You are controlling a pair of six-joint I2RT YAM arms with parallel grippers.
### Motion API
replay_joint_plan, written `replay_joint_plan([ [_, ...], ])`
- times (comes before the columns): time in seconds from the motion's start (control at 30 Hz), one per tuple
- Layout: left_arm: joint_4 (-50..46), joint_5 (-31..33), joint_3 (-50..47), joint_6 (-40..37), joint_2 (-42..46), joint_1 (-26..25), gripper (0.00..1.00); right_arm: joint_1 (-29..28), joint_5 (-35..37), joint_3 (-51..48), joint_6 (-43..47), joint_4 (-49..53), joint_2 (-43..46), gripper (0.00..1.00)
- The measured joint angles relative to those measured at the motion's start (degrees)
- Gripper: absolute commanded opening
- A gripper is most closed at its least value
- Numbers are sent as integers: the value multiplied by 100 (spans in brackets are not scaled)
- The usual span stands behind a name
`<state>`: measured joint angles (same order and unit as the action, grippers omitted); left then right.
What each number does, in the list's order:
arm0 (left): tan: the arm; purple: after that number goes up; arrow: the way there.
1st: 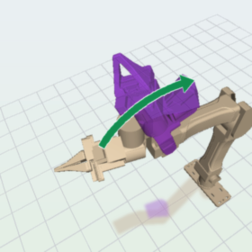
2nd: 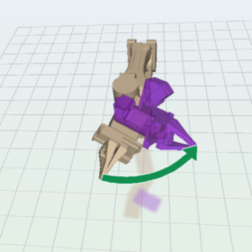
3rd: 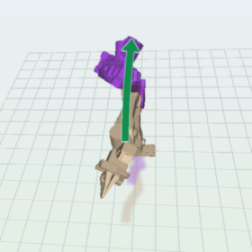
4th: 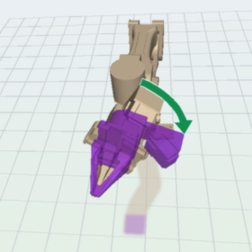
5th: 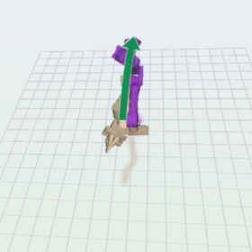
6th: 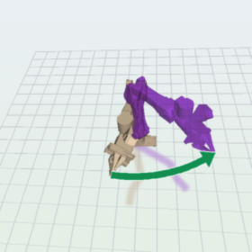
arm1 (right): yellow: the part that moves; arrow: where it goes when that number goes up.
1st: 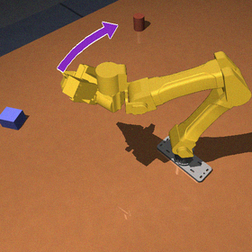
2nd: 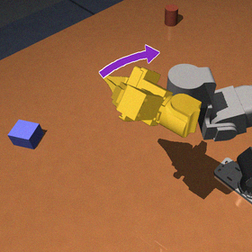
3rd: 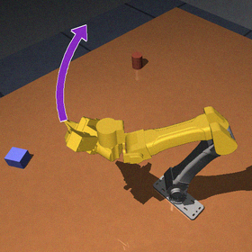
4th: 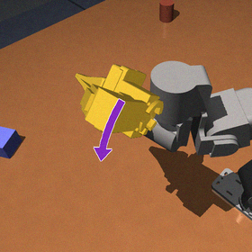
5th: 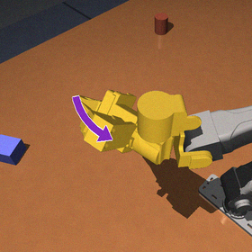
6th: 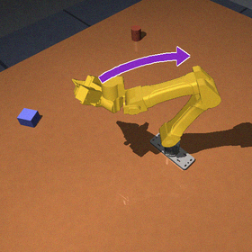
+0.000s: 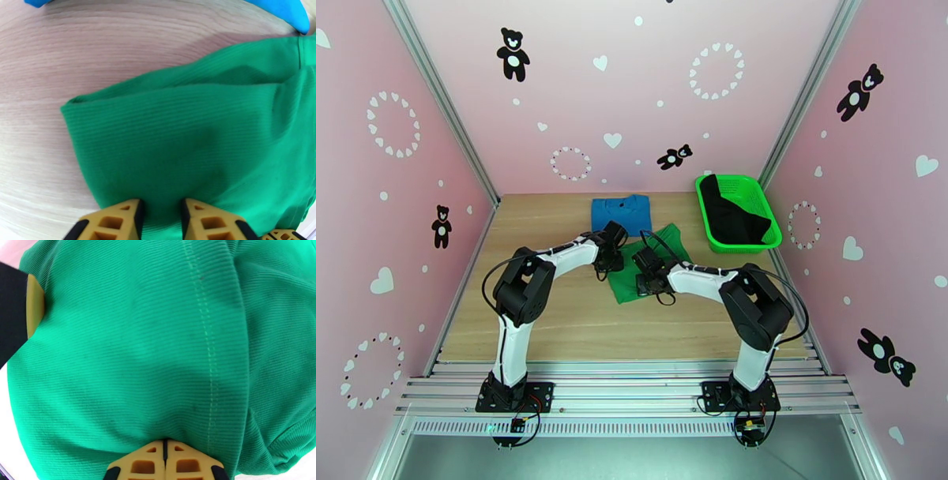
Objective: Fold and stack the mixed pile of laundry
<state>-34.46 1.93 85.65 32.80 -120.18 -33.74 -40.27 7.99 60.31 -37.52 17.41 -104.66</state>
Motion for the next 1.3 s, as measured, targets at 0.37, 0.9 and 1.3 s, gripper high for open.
replay_joint_plan([
  [0.37, -251, 234, -48, -111, 378, -35, 61, 24, -72, -46, 203, 55, 155, 31],
  [0.9, -52, 111, -525, 393, 741, -243, 56, 870, -391, 750, 811, 1095, 330, 22],
  [1.3, 22, 321, -127, -175, 55, -238, 56, 704, -597, -413, 153, 269, 446, 18],
])
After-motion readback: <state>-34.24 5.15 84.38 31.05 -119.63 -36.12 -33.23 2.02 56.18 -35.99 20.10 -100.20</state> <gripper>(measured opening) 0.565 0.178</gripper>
